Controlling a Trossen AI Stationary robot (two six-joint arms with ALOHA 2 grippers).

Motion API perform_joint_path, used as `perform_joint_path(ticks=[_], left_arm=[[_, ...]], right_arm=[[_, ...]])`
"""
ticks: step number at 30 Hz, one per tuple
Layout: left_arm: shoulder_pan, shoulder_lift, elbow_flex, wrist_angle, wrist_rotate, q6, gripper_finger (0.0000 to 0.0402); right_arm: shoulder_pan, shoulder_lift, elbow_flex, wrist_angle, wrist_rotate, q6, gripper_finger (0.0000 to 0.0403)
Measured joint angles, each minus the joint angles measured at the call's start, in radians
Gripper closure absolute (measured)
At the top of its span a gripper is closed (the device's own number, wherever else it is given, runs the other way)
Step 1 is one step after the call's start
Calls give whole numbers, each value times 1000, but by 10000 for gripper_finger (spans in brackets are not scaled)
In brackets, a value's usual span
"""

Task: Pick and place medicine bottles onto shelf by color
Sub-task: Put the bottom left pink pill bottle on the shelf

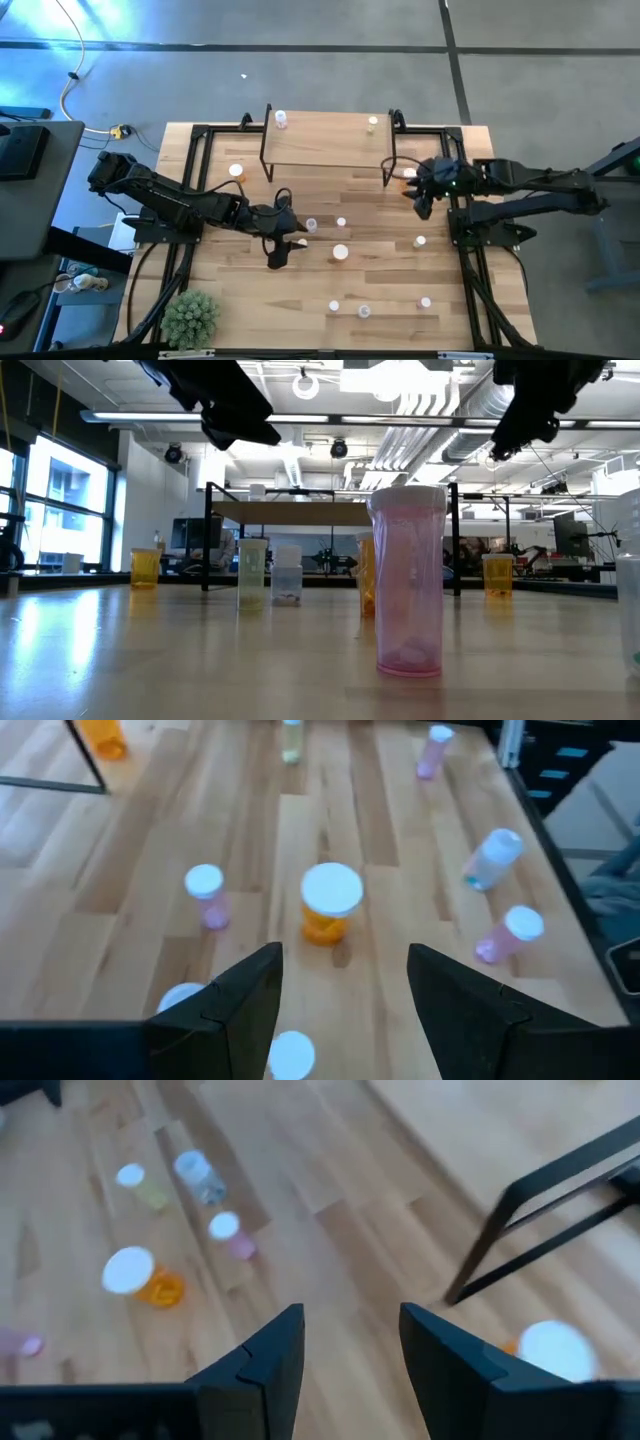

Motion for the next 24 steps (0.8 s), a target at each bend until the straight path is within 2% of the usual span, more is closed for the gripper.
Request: perform_joint_path(ticks=[6,9,16,24], left_arm=[[-2,0,0,10,85,1,195],[-17,19,0,51,87,2,195],[-79,86,1,187,84,62,185],[-149,183,0,329,84,166,179]], right_arm=[[102,-14,-73,91,26,66,247],[151,-11,-94,175,68,34,247],[234,-11,-98,281,259,-47,247],[280,0,-98,284,340,-40,247]])
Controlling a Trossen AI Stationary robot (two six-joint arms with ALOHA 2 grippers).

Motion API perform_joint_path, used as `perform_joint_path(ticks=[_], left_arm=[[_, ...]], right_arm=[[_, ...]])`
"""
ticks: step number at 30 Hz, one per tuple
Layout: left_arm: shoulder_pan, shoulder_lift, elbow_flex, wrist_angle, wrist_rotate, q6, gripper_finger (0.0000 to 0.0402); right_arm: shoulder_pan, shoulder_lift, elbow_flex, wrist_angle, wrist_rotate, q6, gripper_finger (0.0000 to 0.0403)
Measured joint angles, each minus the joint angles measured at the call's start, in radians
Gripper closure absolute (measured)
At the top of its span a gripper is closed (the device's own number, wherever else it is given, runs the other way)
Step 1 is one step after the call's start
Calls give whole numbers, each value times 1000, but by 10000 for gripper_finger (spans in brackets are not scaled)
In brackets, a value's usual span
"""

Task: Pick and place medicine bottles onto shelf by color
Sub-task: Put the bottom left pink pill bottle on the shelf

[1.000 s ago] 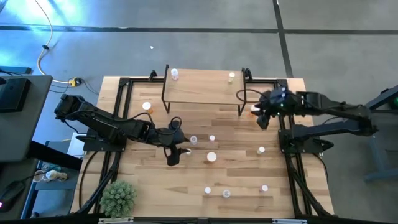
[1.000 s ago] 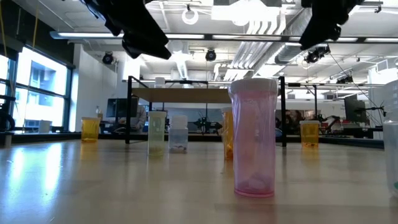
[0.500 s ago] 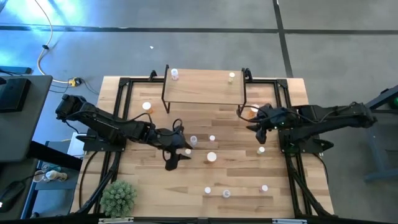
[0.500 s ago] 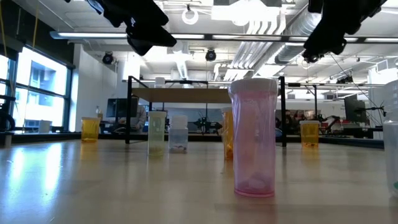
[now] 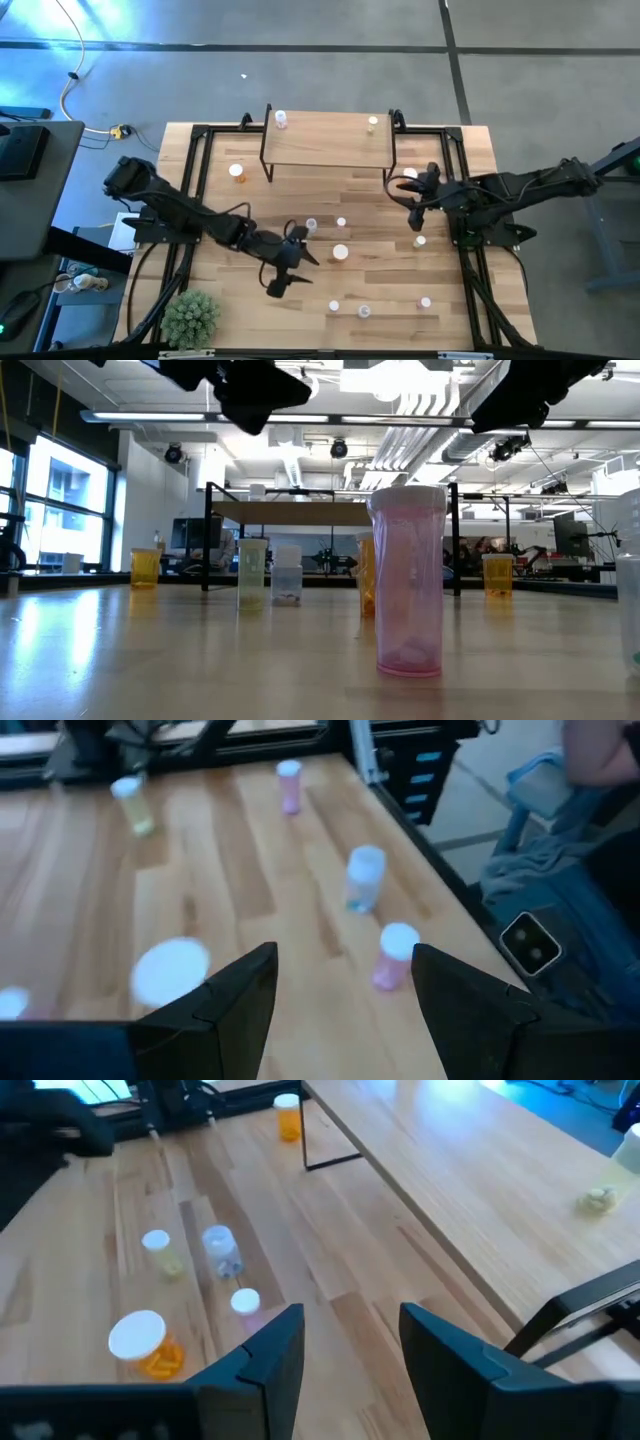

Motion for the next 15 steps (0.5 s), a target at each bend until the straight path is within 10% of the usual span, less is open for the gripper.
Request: perform_joint_path(ticks=[15], left_arm=[[-29,254,115,133,45,-11,179]], right_arm=[[5,33,0,-1,30,-6,247]])
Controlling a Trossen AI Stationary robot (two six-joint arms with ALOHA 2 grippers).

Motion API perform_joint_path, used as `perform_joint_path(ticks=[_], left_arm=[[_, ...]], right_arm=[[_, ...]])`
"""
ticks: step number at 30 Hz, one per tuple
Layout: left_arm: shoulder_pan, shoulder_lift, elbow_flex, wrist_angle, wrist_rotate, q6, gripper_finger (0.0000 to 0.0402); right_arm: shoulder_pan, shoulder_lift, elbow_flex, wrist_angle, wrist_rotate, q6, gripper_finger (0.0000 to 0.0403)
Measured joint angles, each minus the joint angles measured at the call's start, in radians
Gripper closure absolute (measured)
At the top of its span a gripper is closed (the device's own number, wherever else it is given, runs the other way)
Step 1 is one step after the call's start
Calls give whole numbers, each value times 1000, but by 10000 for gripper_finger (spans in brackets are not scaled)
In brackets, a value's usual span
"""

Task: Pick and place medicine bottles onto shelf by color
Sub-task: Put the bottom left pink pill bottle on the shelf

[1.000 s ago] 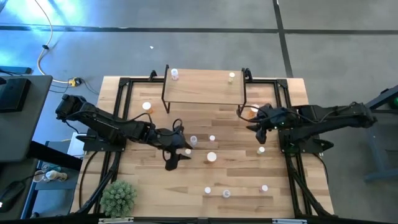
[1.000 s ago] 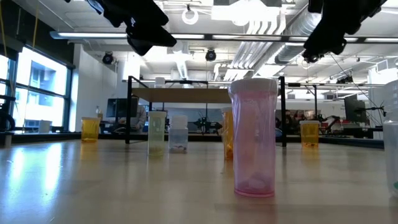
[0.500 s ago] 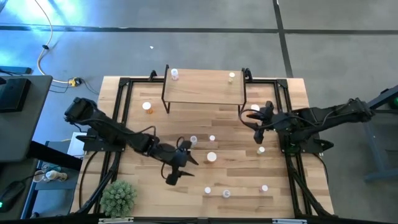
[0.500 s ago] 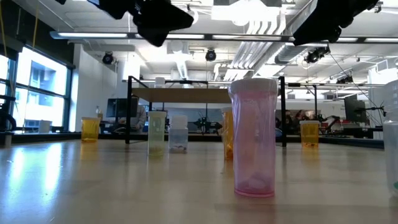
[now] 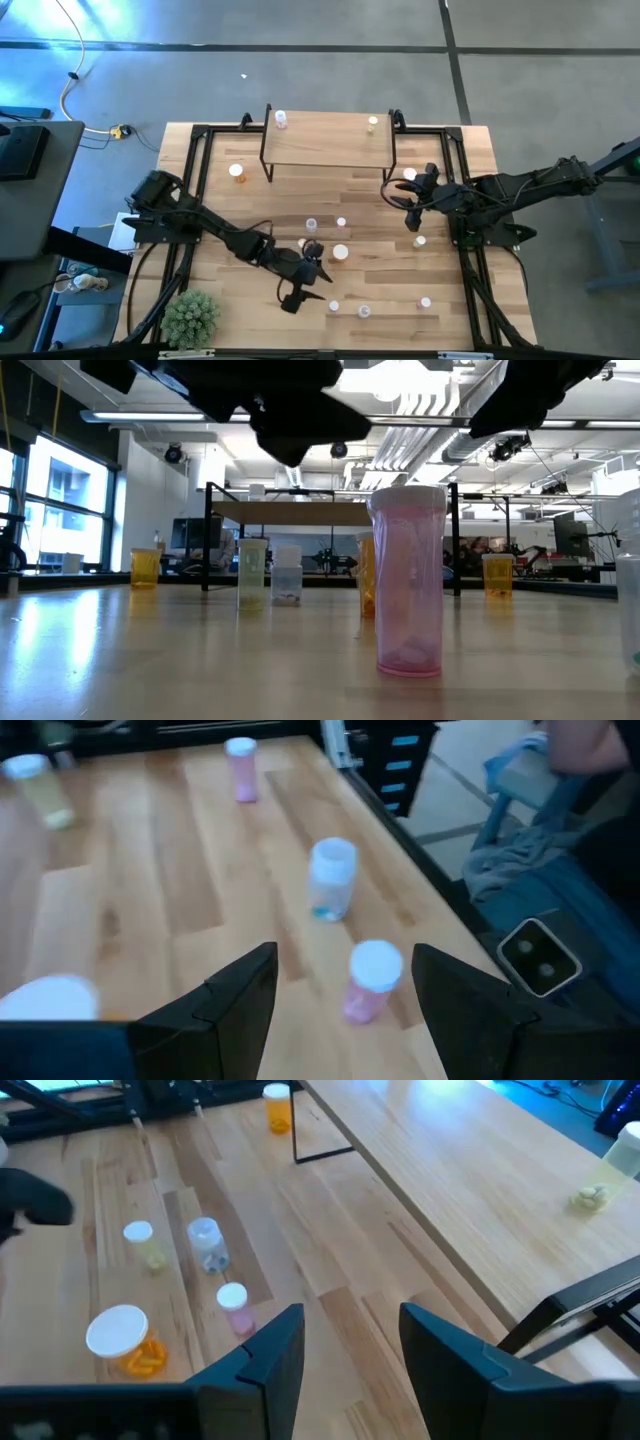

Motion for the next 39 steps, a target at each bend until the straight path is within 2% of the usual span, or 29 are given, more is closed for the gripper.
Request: perform_joint_path(ticks=[14,22,26,39], left_arm=[[-42,85,65,5,2,-16,179],[-50,169,65,114,-13,-26,179],[-50,188,65,117,-46,-42,179],[-50,231,92,122,-50,-78,179]], right_arm=[[1,20,0,-8,-9,0,247],[1,21,0,-8,-12,0,247],[1,21,0,-10,-12,0,247],[1,22,0,-22,-12,0,247]])
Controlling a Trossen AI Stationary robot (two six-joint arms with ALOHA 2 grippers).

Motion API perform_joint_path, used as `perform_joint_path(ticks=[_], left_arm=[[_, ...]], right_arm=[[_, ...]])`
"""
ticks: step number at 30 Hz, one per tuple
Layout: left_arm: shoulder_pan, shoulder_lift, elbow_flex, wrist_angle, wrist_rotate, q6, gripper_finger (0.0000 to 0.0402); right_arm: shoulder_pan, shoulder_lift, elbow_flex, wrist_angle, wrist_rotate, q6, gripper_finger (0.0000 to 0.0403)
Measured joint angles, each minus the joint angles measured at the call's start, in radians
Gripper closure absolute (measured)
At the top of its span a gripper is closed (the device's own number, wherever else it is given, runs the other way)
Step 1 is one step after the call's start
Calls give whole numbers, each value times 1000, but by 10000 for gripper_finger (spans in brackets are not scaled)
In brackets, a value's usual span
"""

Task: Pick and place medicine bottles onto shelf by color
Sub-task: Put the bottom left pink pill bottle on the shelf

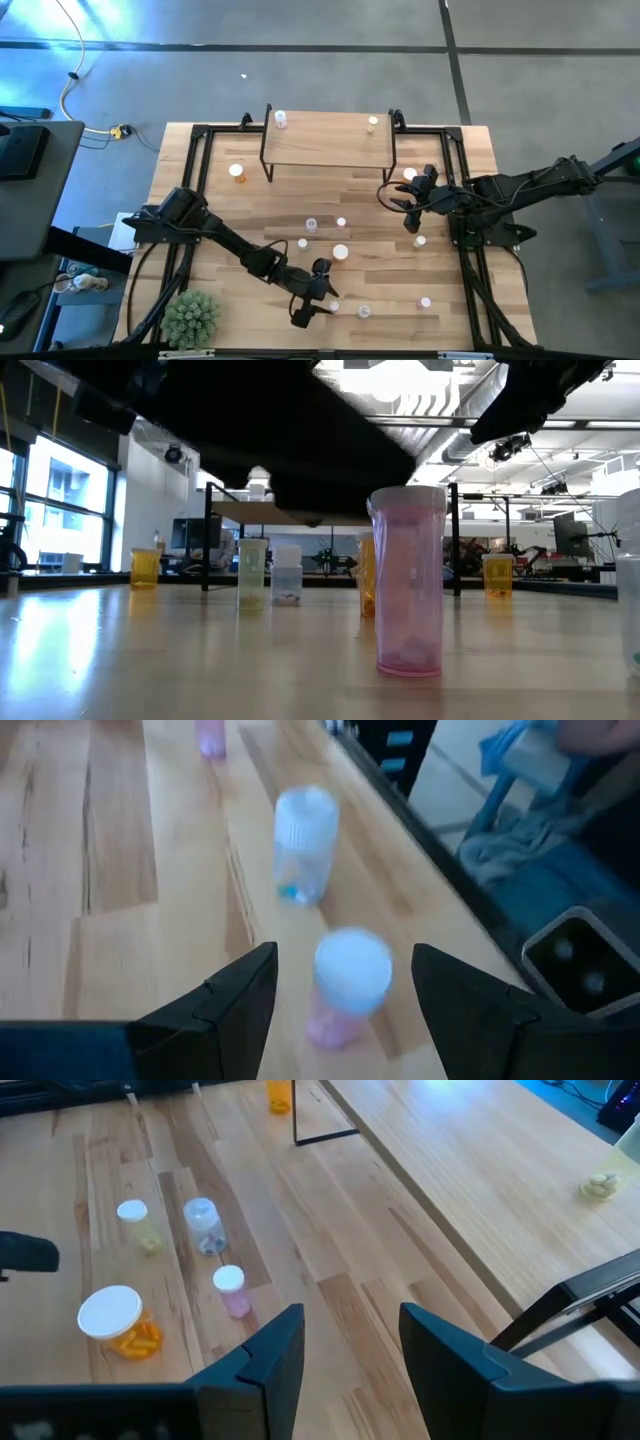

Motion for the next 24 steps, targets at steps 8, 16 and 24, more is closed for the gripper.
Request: perform_joint_path(ticks=[8,16,24], left_arm=[[0,38,17,-8,6,-12,179],[2,55,40,-6,27,0,179],[2,55,40,-1,4,3,189]], right_arm=[[0,0,0,0,0,0,247],[0,0,0,-8,0,0,247],[0,0,0,-11,0,0,247]])
